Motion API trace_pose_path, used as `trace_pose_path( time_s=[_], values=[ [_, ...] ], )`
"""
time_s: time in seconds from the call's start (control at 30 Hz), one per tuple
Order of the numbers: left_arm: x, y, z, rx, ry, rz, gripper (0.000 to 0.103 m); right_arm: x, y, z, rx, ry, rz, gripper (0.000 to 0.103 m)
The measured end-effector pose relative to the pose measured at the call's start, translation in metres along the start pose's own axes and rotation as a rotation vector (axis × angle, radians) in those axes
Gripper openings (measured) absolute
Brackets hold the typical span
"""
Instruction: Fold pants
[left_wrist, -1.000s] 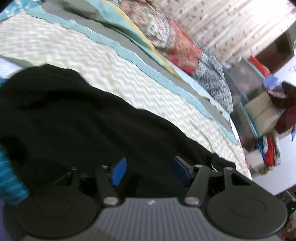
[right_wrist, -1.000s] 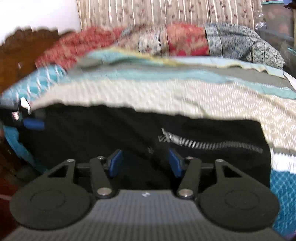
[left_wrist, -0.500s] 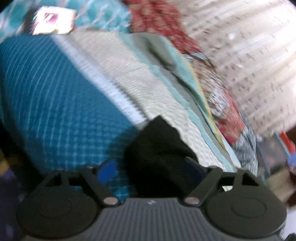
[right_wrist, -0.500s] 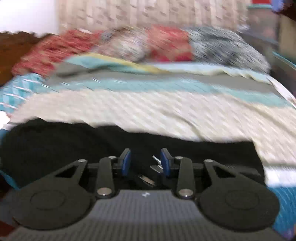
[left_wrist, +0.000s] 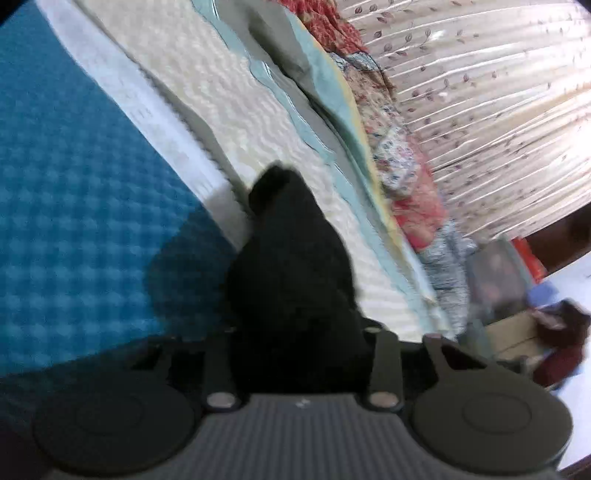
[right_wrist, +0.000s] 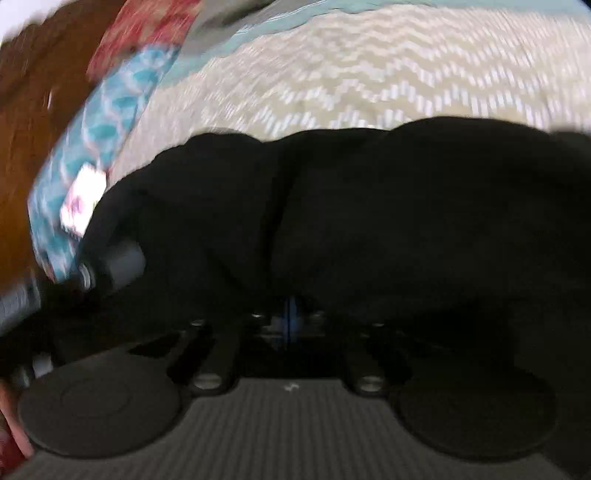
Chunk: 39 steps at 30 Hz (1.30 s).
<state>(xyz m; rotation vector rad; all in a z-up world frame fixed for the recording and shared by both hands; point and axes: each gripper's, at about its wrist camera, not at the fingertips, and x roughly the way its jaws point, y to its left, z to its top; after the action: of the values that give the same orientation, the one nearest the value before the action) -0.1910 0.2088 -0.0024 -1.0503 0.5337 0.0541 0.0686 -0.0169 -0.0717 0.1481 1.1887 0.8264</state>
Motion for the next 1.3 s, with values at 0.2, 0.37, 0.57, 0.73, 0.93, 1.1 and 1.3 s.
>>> trace_pose_path(
  time_s=[0.2,0.37,0.57,0.73,0.93,1.1,1.3],
  values=[
    [-0.01,-0.084,-0.021,0.318,-0.034,-0.075,0.029,-0.024,-0.001,0.012,0.072,-0.051,0.105,0.01],
    [0.012,-0.159,-0.061,0.627,0.025,-0.068,0.029,-0.082,-0.036,0.006,0.124,-0.246,0.066,0.01],
    [0.077,-0.215,-0.141,0.904,0.236,-0.057,0.077,-0.147,-0.099,-0.017,0.271,-0.453,-0.031,0.011],
    [0.076,-0.233,-0.169,0.996,0.351,-0.12,0.077,-0.17,-0.114,-0.039,0.297,-0.556,-0.11,0.014],
    [0.035,-0.207,-0.107,0.693,0.241,-0.175,0.074,-0.178,-0.111,-0.051,0.158,-0.506,-0.002,0.015],
    [0.067,-0.16,-0.075,0.471,0.255,0.037,0.045,-0.133,-0.097,-0.039,0.056,-0.367,0.015,0.015],
    [0.105,-0.147,-0.105,0.594,0.333,0.204,0.041,-0.1,-0.111,-0.032,0.113,-0.303,-0.043,0.014]
  ],
)
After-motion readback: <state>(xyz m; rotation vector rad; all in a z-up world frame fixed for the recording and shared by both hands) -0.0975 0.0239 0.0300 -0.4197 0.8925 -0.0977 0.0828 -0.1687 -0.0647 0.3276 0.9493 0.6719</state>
